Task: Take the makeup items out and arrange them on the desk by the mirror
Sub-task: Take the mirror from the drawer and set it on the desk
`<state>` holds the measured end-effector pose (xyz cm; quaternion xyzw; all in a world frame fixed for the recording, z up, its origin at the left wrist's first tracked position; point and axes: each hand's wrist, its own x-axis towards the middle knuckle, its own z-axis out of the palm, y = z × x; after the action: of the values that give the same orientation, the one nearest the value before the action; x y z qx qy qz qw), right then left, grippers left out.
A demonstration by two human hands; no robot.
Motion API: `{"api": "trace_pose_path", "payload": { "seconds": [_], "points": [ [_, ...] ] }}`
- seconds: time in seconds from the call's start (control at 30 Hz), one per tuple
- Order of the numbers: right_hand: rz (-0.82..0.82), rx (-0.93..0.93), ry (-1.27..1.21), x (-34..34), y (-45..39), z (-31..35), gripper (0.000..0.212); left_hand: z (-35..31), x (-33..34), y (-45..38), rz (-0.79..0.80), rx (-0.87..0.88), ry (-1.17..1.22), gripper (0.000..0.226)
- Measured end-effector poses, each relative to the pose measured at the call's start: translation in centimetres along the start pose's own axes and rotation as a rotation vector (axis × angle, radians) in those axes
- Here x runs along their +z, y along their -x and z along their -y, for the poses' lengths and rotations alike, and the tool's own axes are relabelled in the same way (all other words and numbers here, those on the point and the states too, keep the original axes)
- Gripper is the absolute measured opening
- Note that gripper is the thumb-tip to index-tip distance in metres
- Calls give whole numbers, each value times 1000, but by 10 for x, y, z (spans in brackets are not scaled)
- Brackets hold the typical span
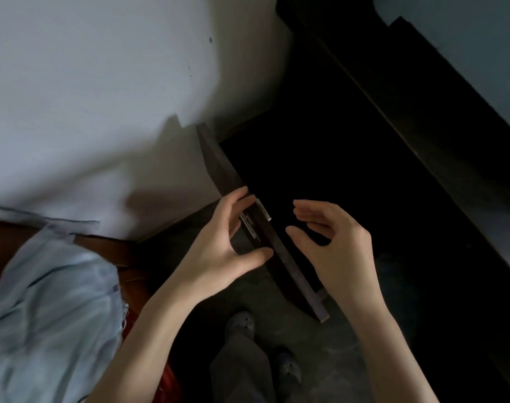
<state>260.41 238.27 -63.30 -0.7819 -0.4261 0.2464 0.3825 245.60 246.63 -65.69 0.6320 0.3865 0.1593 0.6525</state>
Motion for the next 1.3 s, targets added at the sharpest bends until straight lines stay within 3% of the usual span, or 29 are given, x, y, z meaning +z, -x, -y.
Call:
{"api": "trace_pose_path", "payload": {
  "seconds": [0.2,0.33,0.7,1.3],
  "points": [
    [6,17,-44,-3,-9,-4,34,12,8,-1,-130,-1,228,81],
    [2,26,-68,-6,-12,-5,36,15,12,-7,-84,-36,296,81],
    [-76,113,-126,-18,-21,-14,46,10,35,-71,3,1,172,54],
    [-197,144,-66,-42,-34,-32,53,-6,91,-160,84,73,155,64]
  ]
}}
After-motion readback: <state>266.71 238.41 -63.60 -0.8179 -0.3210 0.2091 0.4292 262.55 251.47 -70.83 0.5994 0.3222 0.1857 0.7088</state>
